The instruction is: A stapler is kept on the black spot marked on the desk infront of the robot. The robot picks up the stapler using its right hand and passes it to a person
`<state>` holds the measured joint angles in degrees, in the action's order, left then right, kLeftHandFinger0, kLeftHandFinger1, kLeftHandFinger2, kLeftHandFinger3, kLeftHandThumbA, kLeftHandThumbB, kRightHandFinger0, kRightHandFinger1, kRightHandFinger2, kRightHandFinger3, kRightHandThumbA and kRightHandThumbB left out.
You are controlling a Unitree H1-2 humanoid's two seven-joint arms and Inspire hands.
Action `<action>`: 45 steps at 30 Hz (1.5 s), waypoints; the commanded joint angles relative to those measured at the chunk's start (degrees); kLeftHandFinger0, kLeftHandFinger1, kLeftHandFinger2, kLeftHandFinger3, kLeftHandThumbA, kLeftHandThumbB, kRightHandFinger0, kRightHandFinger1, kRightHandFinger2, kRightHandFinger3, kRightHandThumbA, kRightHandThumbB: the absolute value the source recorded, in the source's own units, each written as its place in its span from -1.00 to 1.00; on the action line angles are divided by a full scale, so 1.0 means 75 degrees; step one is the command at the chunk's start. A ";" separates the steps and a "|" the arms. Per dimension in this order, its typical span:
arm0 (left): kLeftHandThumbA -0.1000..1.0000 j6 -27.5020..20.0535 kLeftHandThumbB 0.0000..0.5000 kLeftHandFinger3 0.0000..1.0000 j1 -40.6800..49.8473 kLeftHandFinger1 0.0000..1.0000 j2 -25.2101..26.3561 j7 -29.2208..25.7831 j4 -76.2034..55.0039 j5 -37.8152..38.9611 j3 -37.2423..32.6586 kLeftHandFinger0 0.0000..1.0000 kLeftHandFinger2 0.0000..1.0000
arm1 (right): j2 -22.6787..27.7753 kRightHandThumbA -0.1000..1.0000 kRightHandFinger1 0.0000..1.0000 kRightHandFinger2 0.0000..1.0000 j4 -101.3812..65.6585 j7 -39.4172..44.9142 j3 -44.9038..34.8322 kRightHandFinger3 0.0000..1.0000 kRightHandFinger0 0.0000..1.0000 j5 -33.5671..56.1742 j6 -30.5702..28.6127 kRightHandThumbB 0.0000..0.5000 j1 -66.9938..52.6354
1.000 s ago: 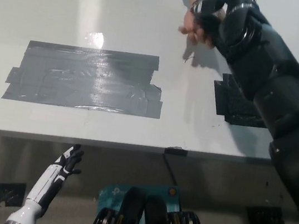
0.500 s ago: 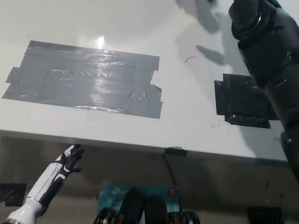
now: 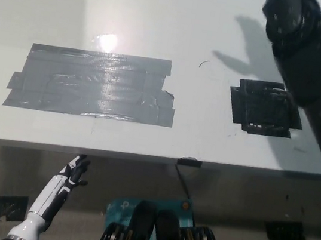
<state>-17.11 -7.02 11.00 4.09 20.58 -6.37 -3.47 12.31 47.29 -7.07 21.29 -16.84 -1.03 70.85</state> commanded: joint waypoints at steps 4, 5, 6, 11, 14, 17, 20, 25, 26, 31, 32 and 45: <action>1.00 -0.0171 1.00 1.00 0.0046 0.97 0.0021 -0.0013 -0.0135 -0.0044 -0.0007 0.74 1.00 | 0.2373 1.00 1.00 1.00 -1.0216 0.1749 -0.2011 1.00 1.00 0.2370 0.2459 0.42 -0.3445; 1.00 -0.0189 1.00 1.00 0.0060 0.97 0.0009 -0.0019 -0.0115 -0.0037 -0.0007 0.75 1.00 | 0.2399 1.00 1.00 1.00 -1.0408 0.1715 -0.2110 1.00 1.00 0.2499 0.2426 0.42 -0.3622; 1.00 -0.0216 1.00 1.00 0.0083 1.00 -0.0001 -0.0020 -0.0100 0.0001 0.0010 0.78 1.00 | 0.2454 1.00 1.00 1.00 -1.0874 0.1579 -0.2315 1.00 1.00 0.2796 0.2456 0.31 -0.4000; 1.00 -0.0284 1.00 1.00 0.0175 1.00 -0.0031 -0.0091 -0.0091 -0.0058 0.0006 0.80 1.00 | 0.2705 1.00 1.00 1.00 -1.2386 0.0954 -0.2936 1.00 1.00 0.3736 0.2366 0.25 -0.5604; 1.00 -0.0345 1.00 1.00 0.0390 1.00 -0.0069 -0.0154 -0.0099 -0.0155 -0.0036 0.81 1.00 | 0.2432 1.00 1.00 1.00 -1.2747 0.0519 -0.2769 1.00 1.00 0.4353 0.2066 0.37 -0.6648; 1.00 -0.0385 1.00 1.00 0.0611 1.00 -0.0119 -0.0167 -0.0107 -0.0109 -0.0029 0.76 1.00 | 0.2179 1.00 1.00 1.00 -1.3016 0.0310 -0.2439 1.00 1.00 0.4365 0.1774 0.27 -0.7545; 1.00 -0.0322 1.00 1.00 0.0748 1.00 -0.0114 -0.0166 -0.0171 -0.0087 -0.0004 0.80 1.00 | 0.1970 1.00 1.00 1.00 -1.3063 0.0279 -0.2049 1.00 1.00 0.4339 0.1339 0.22 -0.8275; 1.00 -0.0511 1.00 1.00 0.0884 1.00 -0.0095 -0.0197 -0.0015 -0.0075 0.0025 0.91 1.00 | 0.1239 1.00 1.00 1.00 -1.2574 0.0351 -0.1366 1.00 1.00 0.4259 0.0541 0.18 -0.9165; 1.00 -0.0535 1.00 1.00 0.0912 1.00 -0.0085 -0.0207 -0.0009 -0.0093 0.0025 0.90 1.00 | 0.1157 1.00 1.00 1.00 -1.2507 0.0366 -0.1320 1.00 1.00 0.4281 0.0487 0.07 -0.9253; 1.00 -0.0553 1.00 1.00 0.0950 1.00 -0.0091 -0.0191 0.0036 -0.0034 0.0054 0.84 1.00 | 0.0705 1.00 1.00 1.00 -1.1879 0.0467 -0.1184 1.00 1.00 0.4300 -0.0035 0.14 -0.9811; 1.00 -0.0543 1.00 1.00 0.0954 1.00 -0.0094 -0.0173 0.0029 -0.0020 0.0049 0.85 1.00 | 0.0575 1.00 1.00 1.00 -1.1676 0.0472 -0.1169 1.00 1.00 0.4268 -0.0168 0.13 -0.9960; 1.00 -0.0573 1.00 1.00 0.1066 1.00 -0.0120 -0.0228 -0.0012 -0.0117 0.0032 0.83 0.98 | -0.0243 0.97 1.00 1.00 -0.8842 0.0840 -0.1179 1.00 1.00 0.3099 -0.0780 -0.79 -1.0441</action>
<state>-17.85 1.05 10.45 3.73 21.96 -6.64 -3.42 11.77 -23.56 -2.72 14.02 6.48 0.22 -7.91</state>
